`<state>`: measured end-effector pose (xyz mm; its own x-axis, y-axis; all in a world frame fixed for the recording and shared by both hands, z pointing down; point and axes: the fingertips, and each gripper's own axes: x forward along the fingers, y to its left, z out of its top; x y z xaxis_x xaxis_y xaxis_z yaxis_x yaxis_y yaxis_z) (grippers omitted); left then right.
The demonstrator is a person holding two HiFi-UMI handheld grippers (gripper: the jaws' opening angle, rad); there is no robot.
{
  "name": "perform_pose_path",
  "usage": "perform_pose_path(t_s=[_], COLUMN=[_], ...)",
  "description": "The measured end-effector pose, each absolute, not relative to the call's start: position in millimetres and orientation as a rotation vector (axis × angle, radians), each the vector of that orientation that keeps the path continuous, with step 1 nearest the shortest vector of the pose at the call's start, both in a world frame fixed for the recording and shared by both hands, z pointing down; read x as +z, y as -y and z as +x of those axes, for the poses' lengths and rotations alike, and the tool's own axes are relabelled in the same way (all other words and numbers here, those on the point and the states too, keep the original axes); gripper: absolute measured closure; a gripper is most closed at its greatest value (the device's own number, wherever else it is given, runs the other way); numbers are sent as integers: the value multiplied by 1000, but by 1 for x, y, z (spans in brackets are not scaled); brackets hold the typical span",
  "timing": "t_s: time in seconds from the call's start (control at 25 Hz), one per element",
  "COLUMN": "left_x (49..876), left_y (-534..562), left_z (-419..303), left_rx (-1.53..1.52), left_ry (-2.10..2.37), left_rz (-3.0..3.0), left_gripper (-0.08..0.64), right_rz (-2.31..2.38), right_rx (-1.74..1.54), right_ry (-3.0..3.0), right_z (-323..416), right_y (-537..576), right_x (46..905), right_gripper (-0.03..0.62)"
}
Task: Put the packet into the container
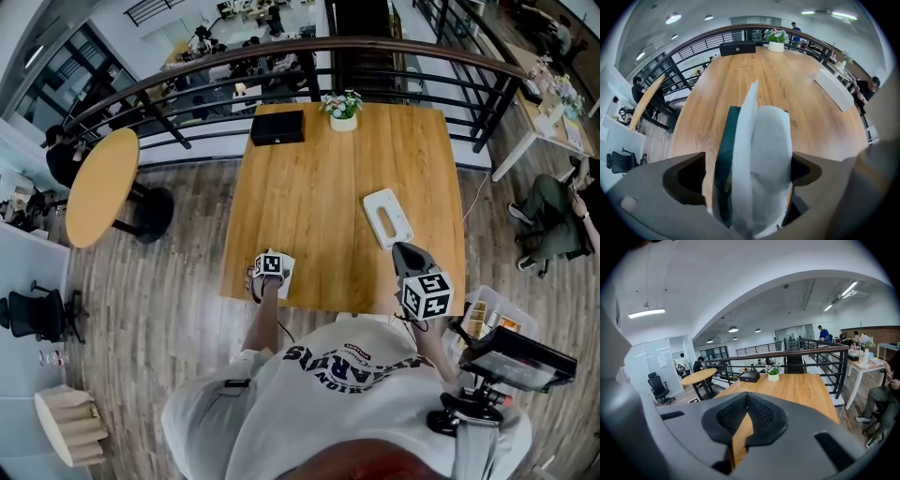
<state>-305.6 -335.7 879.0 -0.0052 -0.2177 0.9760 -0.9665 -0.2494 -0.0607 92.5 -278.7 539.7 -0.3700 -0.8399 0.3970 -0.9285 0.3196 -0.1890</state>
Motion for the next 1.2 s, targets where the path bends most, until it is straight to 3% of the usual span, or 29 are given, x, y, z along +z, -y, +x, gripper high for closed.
perform_pose_path(t_s=[0.08, 0.12, 1.2], left_x=[877, 875, 864], left_y=[336, 336, 327], left_z=[-298, -296, -289], left_rx=[1295, 1299, 1424], left_ry=[1204, 1184, 1106], left_rz=[1577, 1587, 1693], left_gripper=[273, 290, 325], right_rz=[1610, 1609, 1636], right_rx=[574, 574, 668], right_ry=[2356, 2355, 2360], right_z=[93, 94, 104], right_y=[279, 279, 249], right_x=[540, 540, 557], right_gripper=[584, 584, 584])
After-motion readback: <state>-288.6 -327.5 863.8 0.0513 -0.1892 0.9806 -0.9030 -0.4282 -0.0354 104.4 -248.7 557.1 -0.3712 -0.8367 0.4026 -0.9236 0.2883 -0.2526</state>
